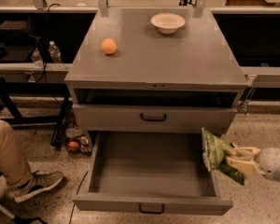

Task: Pick green jalapeno chip bag from middle drawer and place on counter

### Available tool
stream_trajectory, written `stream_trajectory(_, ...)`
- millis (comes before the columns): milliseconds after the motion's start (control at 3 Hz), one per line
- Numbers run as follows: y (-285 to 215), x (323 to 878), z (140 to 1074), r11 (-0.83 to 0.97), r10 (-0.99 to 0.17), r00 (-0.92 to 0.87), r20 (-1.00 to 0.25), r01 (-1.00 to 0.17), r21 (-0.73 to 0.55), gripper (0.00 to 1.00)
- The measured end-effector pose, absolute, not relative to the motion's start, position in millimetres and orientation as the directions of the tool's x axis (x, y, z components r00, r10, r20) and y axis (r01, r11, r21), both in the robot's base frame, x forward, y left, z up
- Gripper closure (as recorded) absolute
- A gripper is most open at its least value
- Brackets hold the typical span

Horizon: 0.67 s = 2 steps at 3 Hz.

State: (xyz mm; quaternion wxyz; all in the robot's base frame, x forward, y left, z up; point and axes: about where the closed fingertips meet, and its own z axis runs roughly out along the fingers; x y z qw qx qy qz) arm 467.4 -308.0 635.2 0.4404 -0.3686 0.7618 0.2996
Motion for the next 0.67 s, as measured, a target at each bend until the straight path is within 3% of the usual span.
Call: stream_trajectory(667, -336.5, 466.9, 749.1, 0.595, -0.382, -0.142, -0.913, -0.794, -0.125, 1.00)
